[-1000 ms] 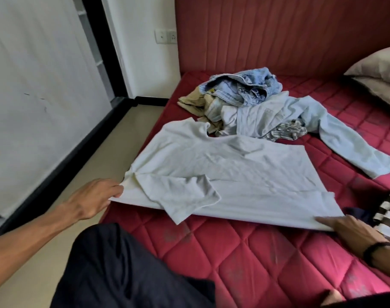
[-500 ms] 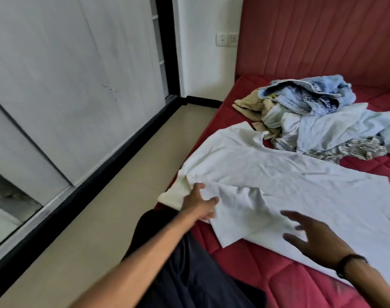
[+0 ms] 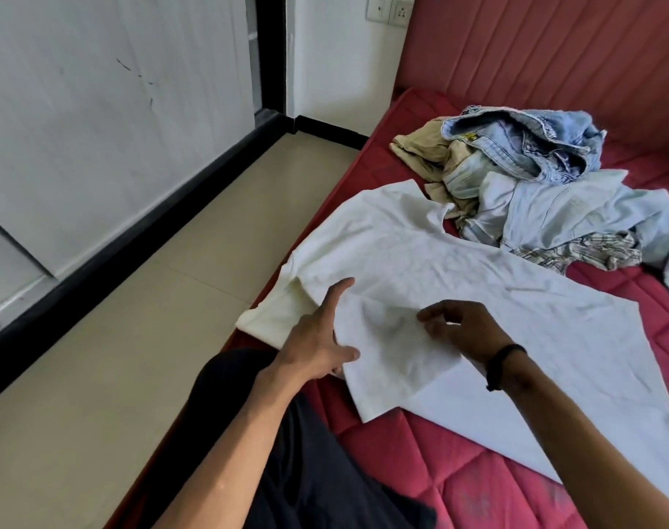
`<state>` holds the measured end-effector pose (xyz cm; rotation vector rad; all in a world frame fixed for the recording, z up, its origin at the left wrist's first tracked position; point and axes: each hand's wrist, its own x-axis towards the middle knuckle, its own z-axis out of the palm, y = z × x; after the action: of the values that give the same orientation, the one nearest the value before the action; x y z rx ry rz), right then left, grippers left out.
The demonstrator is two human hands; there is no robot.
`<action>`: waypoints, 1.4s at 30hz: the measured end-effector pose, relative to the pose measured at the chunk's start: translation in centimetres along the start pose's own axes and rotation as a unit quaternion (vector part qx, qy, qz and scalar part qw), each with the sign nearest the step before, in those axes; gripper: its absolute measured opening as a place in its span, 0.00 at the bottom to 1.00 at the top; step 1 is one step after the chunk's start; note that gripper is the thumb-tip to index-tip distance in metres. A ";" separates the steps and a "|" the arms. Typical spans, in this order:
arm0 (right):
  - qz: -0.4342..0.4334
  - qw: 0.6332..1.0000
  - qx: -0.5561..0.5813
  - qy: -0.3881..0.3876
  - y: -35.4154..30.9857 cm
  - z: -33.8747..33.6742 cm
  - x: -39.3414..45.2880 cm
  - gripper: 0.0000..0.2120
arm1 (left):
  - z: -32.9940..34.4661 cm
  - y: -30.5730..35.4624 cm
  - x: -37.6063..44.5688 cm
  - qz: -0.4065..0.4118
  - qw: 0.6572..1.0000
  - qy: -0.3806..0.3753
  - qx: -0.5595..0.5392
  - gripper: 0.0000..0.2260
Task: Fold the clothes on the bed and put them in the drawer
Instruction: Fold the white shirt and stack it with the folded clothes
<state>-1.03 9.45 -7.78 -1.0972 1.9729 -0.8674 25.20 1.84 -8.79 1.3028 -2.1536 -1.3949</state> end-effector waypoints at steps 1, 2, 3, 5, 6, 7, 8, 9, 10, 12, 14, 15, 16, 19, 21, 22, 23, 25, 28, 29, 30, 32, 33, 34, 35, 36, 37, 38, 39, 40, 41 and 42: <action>0.006 0.998 0.062 0.000 -0.2 -0.4 0.0 0.13 | -0.3 0.2 0.1 0.035 0.999 0.012 0.018 0.42; 0.004 0.993 0.114 -0.012 -0.5 -0.7 0.1 0.14 | -0.8 0.5 0.2 0.062 0.997 0.031 0.026 0.38; -0.008 0.989 0.145 -0.029 -0.6 -1.0 0.1 0.18 | -1.2 0.6 0.5 0.088 0.994 0.055 0.035 0.33; -0.050 0.991 0.112 -0.044 -0.8 -1.3 0.1 0.27 | -2.0 0.8 1.1 0.118 0.984 0.114 0.066 0.24; -0.070 0.995 0.071 -0.031 -0.9 -1.3 -0.1 0.28 | -2.1 0.8 1.5 0.125 0.978 0.147 0.083 0.21; -0.086 0.996 0.028 -0.009 -0.9 -1.1 -0.3 0.27 | -2.1 0.7 1.8 0.126 0.970 0.182 0.095 0.19; -0.096 0.995 -0.008 0.026 -0.8 -0.7 -0.6 0.24 | -1.9 0.6 2.1 0.126 0.962 0.219 0.103 0.16; -0.106 0.991 -0.035 0.068 -0.8 -0.2 -0.9 0.20 | -1.7 0.4 2.3 0.133 0.952 0.254 0.107 0.14; -0.118 0.986 -0.053 0.108 -0.8 0.3 -1.1 0.17 | -1.5 0.2 2.3 0.142 0.942 0.285 0.107 0.12; -0.141 0.974 -0.067 0.164 -0.8 0.9 -1.2 0.12 | -1.4 0.2 2.2 0.156 0.925 0.328 0.109 0.09; -0.162 0.965 -0.077 0.193 -0.7 1.4 -1.2 0.11 | -1.5 0.5 2.1 0.158 0.917 0.346 0.120 0.08; -0.178 0.959 -0.081 0.207 -0.6 1.6 -1.3 0.10 | -1.4 0.6 2.1 0.156 0.915 0.351 0.126 0.07; -0.197 0.951 -0.086 0.222 -0.5 1.8 -1.5 0.09 | -1.4 0.8 2.1 0.158 0.912 0.356 0.132 0.07; -0.277 0.915 -0.144 0.256 0.0 2.2 -2.7 0.08 | -1.5 0.5 1.7 0.178 0.900 0.356 0.179 0.10; -0.317 0.886 -0.223 0.255 1.6 2.5 -3.8 0.09 | -1.4 -0.3 1.3 0.177 0.898 0.336 0.224 0.14; -0.328 0.878 -0.253 0.240 2.7 2.9 -4.4 0.12 | -1.2 -0.9 1.0 0.165 0.901 0.320 0.242 0.15; -0.335 0.875 -0.273 0.216 4.0 3.5 -4.9 0.14 | -1.0 -1.5 0.7 0.145 0.907 0.299 0.259 0.15; -0.336 0.879 -0.288 0.177 6.2 4.8 -6.1 0.16 | -0.6 -2.1 0.1 0.077 0.921 0.233 0.302 0.14; -0.313 0.885 -0.277 0.205 6.8 5.6 -6.9 0.14 | -0.5 -1.5 0.0 0.028 0.916 0.214 0.338 0.11; -0.308 0.883 -0.271 0.230 6.2 5.7 -7.0 0.14 | -0.1 -0.9 0.1 0.065 0.912 0.247 0.320 0.11; -0.305 0.880 -0.265 0.247 5.5 5.9 -7.1 0.14 | 0.6 -0.4 0.2 0.114 0.912 0.269 0.288 0.10; -0.310 0.882 -0.257 0.242 4.2 6.8 -6.7 0.15 | 2.7 0.0 0.6 0.202 0.915 0.246 0.249 0.11; -0.306 0.888 -0.267 0.217 3.9 7.3 -6.5 0.17 | 4.0 0.0 0.9 0.198 0.926 0.179 0.266 0.16; -0.286 0.897 -0.286 0.176 3.6 8.0 -6.1 0.19 | 4.9 -0.2 1.1 0.159 0.931 0.107 0.309 0.22; -0.250 0.906 -0.317 0.128 3.5 8.6 -5.8 0.22 | 5.8 -0.8 1.7 0.100 0.926 0.045 0.360 0.27; -0.204 0.911 -0.349 0.087 3.9 8.8 -5.4 0.25 | 6.5 -1.3 2.5 0.053 0.918 0.008 0.394 0.29; -0.171 0.909 -0.375 0.059 4.2 9.0 -5.0 0.28 | 6.8 -2.0 3.3 0.023 0.915 0.004 0.403 0.29; -0.160 0.906 -0.390 0.049 4.6 9.0 -4.6 0.29 | 7.0 -2.7 4.1 0.009 0.921 0.018 0.390 0.29; -0.154 0.905 -0.394 0.051 4.9 8.4 -4.5 0.31 | 7.2 -2.8 5.1 0.013 0.926 0.038 0.377 0.30; -0.152 0.905 -0.394 0.046 5.1 8.1 -4.5 0.31 | 7.2 -2.8 5.6 0.015 0.932 0.053 0.358 0.32; -0.142 0.906 -0.397 0.040 5.4 6.9 -4.7 0.32 | 7.8 -2.2 6.1 0.024 0.935 0.066 0.349 0.33; -0.131 0.907 -0.398 0.039 5.7 6.0 -4.9 0.31 | 8.1 -2.5 6.6 0.037 0.939 0.074 0.335 0.33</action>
<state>3.47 14.92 -14.27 -1.8347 2.3461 -0.1908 17.72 1.05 -16.49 1.4468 -2.6372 -0.5027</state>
